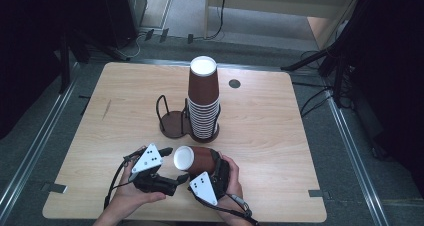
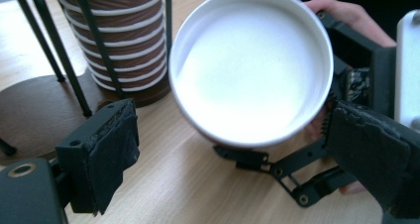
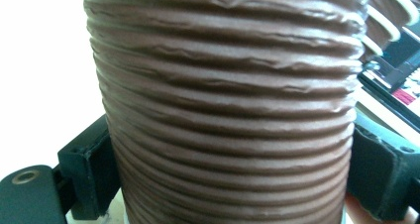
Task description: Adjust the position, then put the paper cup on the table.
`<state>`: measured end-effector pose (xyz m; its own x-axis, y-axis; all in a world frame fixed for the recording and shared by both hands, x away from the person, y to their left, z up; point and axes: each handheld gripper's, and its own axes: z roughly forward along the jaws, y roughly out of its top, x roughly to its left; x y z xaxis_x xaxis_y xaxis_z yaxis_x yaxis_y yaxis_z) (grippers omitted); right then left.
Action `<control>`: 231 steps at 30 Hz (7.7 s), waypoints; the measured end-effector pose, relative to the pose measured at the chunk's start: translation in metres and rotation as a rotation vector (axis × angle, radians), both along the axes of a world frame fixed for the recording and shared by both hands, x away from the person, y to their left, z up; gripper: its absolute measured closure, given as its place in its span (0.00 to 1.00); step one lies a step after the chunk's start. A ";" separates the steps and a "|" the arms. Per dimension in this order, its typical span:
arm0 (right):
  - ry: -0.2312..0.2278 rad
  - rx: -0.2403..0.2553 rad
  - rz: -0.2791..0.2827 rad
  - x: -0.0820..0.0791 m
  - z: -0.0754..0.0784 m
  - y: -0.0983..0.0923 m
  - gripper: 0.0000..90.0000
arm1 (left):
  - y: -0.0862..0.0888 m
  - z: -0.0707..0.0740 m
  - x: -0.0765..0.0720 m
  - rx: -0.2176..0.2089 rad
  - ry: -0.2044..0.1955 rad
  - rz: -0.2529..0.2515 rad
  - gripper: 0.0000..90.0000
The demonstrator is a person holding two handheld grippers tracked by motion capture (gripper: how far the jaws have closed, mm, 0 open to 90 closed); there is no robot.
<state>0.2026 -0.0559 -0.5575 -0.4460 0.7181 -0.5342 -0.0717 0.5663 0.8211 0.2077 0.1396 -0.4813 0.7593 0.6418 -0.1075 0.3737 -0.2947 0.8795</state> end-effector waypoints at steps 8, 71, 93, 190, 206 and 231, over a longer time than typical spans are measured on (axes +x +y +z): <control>-0.007 -0.032 0.041 -0.005 -0.005 0.008 0.10 | -0.001 0.000 0.000 0.003 0.017 -0.008 0.13; -0.016 0.162 0.105 -0.020 0.044 0.005 0.00 | 0.030 0.002 0.003 -0.259 -0.227 0.185 0.26; 0.176 0.561 -0.052 -0.012 0.079 -0.010 0.09 | 0.027 -0.002 0.001 -0.321 -0.317 0.206 0.26; 1.193 1.951 -0.250 0.020 0.064 -0.030 0.07 | -0.013 -0.023 -0.010 -0.375 -0.395 0.063 0.25; 1.173 1.952 -0.229 0.014 0.074 -0.029 0.11 | -0.014 -0.019 -0.015 -0.388 -0.381 0.075 0.10; 0.895 1.925 -0.101 0.016 0.095 -0.047 0.12 | -0.008 -0.020 -0.019 -0.341 -0.301 0.151 0.00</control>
<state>0.2188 -0.1026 -0.4627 -0.0330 0.0020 0.9995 0.5403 -0.8412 0.0195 0.1884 0.1317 -0.5011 0.6900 0.7137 -0.1207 0.1036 0.0677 0.9923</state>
